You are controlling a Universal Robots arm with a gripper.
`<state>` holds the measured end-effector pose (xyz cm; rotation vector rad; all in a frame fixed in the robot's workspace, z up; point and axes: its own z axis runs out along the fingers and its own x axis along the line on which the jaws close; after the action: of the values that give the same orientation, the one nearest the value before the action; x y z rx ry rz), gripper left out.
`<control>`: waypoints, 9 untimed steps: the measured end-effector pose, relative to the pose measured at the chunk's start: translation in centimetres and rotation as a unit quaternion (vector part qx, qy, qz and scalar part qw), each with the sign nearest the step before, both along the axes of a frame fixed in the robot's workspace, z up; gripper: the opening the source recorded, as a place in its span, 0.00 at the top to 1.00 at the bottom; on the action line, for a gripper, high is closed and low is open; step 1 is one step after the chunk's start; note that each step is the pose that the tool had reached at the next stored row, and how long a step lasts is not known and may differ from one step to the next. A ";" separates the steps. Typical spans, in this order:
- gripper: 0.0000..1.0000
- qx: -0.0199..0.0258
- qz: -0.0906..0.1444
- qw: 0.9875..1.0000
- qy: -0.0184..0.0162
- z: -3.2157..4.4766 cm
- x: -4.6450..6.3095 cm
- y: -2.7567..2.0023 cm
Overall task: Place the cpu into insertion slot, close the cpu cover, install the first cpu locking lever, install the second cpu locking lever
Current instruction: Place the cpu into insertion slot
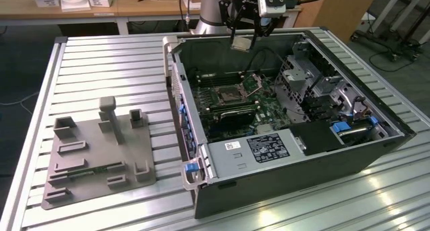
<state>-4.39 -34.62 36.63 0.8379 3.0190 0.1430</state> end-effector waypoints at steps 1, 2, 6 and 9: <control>0.46 0.000 -0.001 1.000 0.000 0.00 0.0 0.00; 0.46 0.000 -0.002 1.000 0.000 0.00 0.0 0.00; 0.46 0.000 -0.005 1.000 0.000 0.00 0.0 0.00; 0.46 0.000 -0.009 1.000 0.000 0.00 0.0 0.00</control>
<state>-4.39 -34.62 36.63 0.8637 3.0108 0.1429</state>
